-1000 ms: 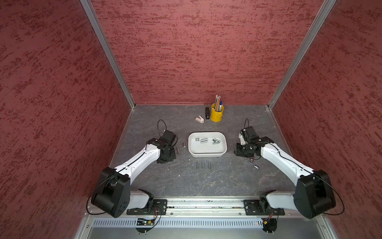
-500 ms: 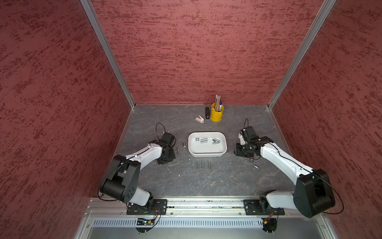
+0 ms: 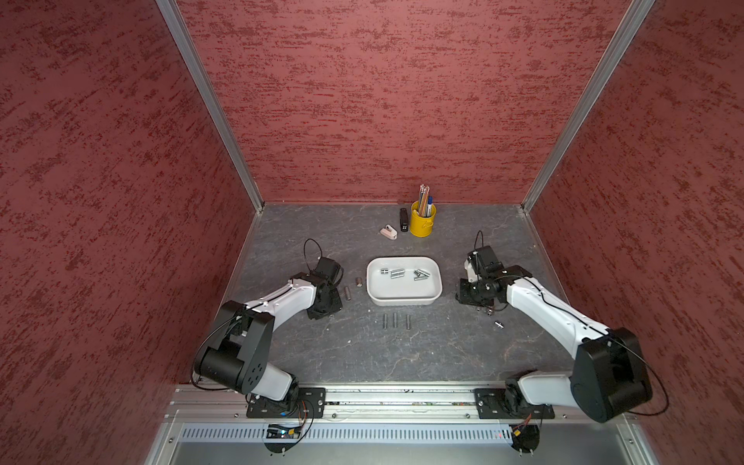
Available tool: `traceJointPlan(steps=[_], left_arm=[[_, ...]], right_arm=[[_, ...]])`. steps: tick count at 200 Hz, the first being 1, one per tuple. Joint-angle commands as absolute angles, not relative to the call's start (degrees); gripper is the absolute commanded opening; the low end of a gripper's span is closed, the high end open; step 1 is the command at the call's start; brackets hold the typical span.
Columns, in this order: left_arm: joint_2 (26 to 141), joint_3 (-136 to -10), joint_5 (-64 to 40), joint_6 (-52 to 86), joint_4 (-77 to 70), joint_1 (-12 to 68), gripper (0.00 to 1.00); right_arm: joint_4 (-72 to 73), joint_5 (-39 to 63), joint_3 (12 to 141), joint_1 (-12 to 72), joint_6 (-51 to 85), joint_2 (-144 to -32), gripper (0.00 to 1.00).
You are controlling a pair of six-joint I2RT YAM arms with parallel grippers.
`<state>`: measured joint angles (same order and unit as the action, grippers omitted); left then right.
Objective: Take out the socket from the storage box
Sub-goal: Place the socket head at the center of the board, then pick up the socket head from the storage box.
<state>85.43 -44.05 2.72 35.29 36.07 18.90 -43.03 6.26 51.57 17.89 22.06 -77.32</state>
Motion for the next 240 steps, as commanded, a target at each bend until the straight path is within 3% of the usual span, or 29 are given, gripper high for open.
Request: traceJointPlan(steps=[1, 25, 41, 84, 130, 184, 240], left_arm=[[83.17, -43.12, 1.64, 34.37, 35.29, 18.51, 0.4], [78.36, -42.47, 1.49, 33.31, 36.11, 18.5, 0.54], [74.93, -42.31, 1.82, 32.83, 37.21, 18.5, 0.56], [64.94, -40.79, 1.98, 31.94, 38.38, 18.61, 0.56], [55.86, -37.0, 8.4, 33.06, 39.9, 18.85, 0.57], [54.96, -32.73, 10.66, 32.7, 35.97, 18.9, 0.6], [53.43, -31.96, 10.47, 32.52, 35.03, 18.9, 0.6]], right_arm=[[-43.88, 6.74, 53.7, 17.73, 21.55, -76.91, 0.35], [-45.24, 8.81, 55.82, 17.73, 20.94, -76.43, 0.36], [-44.54, 11.59, 57.14, 17.79, 20.4, -76.11, 0.36], [-45.44, 12.54, 66.89, 23.75, 18.64, -83.12, 0.37], [-47.63, 7.21, 84.32, 33.97, 22.56, -101.62, 0.45], [-56.66, -0.11, 108.64, 38.58, 28.92, -123.07, 0.52], [-59.69, -2.02, 119.63, 40.17, 29.05, -133.67, 0.53]])
